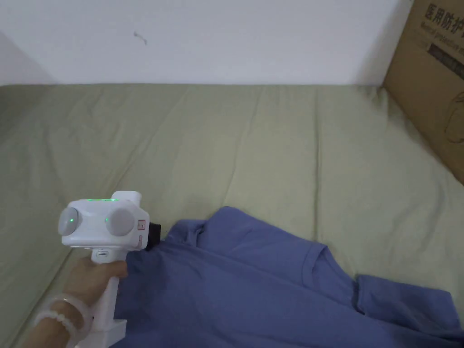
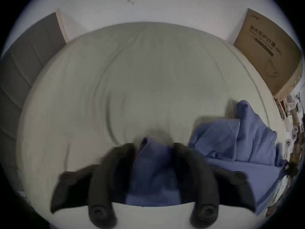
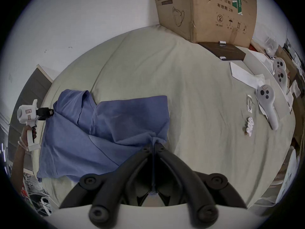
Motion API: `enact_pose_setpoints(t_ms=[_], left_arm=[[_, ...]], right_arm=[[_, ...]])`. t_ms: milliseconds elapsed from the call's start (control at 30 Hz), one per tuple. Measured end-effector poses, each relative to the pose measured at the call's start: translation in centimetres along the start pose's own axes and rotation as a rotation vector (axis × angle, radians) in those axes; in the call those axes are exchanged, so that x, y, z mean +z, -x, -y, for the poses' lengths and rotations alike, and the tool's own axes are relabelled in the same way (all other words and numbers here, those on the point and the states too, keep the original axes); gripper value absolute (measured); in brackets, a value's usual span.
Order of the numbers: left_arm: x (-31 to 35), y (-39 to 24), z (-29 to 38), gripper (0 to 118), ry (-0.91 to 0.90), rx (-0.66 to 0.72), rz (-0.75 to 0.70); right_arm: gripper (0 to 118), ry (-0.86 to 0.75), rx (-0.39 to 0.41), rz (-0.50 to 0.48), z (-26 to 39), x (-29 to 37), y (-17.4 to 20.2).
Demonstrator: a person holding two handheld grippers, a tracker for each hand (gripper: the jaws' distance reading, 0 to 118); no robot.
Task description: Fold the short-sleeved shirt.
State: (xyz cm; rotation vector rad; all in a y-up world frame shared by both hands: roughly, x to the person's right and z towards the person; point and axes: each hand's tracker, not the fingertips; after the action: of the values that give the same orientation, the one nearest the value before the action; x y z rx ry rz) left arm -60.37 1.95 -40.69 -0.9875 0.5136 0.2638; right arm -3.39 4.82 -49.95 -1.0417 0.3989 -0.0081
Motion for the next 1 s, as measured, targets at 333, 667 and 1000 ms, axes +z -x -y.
enact_pose_setpoints(t_ms=[333,667,1000], left_arm=[[8.1,2.0,-0.4,2,-0.050,-0.010,0.057],[24.1,6.3,-2.5,2,-0.281,-0.010,-0.017],[38.0,9.2,-6.0,2,-0.522,0.018,-0.139]], right_arm=[[0,-0.046,-0.013,-0.051,-1.3,2.4,1.3],[0,-0.217,0.047,-0.127,-9.4,9.6,5.6],[0,-0.441,0.195,-0.068,-19.5,19.4,14.4]])
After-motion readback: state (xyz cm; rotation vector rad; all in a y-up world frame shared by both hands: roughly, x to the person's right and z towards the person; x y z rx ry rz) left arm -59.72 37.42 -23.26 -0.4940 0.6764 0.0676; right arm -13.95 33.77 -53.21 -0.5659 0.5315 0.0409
